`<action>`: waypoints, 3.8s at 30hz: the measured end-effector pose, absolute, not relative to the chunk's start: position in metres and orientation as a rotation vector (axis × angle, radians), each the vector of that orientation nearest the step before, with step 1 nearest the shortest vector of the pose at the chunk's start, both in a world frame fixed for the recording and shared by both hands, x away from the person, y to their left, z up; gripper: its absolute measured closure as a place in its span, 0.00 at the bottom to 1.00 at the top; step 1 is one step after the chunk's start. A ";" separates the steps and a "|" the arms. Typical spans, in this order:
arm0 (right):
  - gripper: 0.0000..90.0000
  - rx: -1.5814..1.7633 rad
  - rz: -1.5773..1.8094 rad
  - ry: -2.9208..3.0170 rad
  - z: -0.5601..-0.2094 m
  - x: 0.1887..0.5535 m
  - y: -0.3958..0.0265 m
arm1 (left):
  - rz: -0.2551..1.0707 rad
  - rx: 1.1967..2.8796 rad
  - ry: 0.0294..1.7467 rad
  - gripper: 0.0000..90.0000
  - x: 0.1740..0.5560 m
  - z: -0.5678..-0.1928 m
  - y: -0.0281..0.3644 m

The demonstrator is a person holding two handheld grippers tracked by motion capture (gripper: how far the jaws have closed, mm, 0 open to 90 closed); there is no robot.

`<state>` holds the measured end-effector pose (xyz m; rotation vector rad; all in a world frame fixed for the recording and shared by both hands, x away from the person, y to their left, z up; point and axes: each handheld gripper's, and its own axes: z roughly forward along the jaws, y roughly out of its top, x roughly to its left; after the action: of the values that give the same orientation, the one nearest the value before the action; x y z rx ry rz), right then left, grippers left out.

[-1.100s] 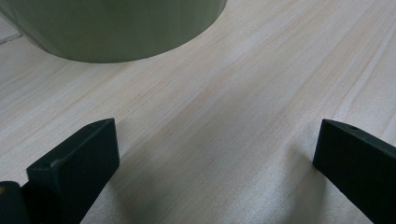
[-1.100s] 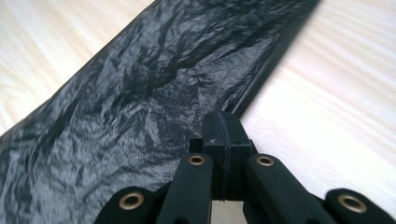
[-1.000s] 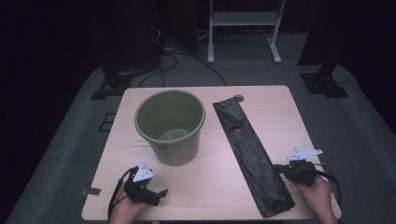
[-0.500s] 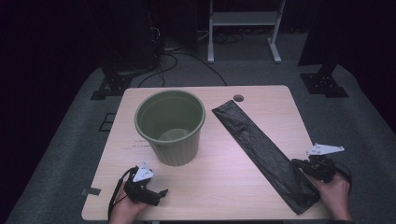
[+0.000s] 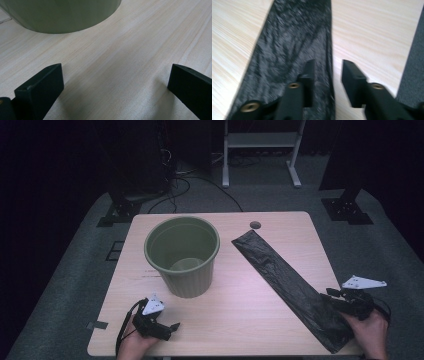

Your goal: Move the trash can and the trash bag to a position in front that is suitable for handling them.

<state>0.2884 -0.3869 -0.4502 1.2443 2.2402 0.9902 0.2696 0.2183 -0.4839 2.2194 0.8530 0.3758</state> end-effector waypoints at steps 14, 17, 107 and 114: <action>0.11 1.184 0.999 2.306 -0.447 0.315 -0.331 | 0.376 2.220 0.853 0.00 0.270 -0.484 0.218; 0.11 1.191 1.048 2.322 -0.449 0.323 -0.325 | 0.376 2.219 0.854 0.00 0.270 -0.484 0.218; 0.11 1.163 1.019 2.327 -0.487 0.357 -0.303 | 0.295 2.062 0.854 0.00 0.290 -0.348 0.244; 0.11 1.164 1.018 2.327 -0.487 0.357 -0.303 | 0.305 2.055 0.854 0.00 0.294 -0.335 0.247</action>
<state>0.3573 -0.3029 -0.4867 1.1639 2.3268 1.0185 0.2944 0.2475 -0.3345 2.0548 0.8539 0.3047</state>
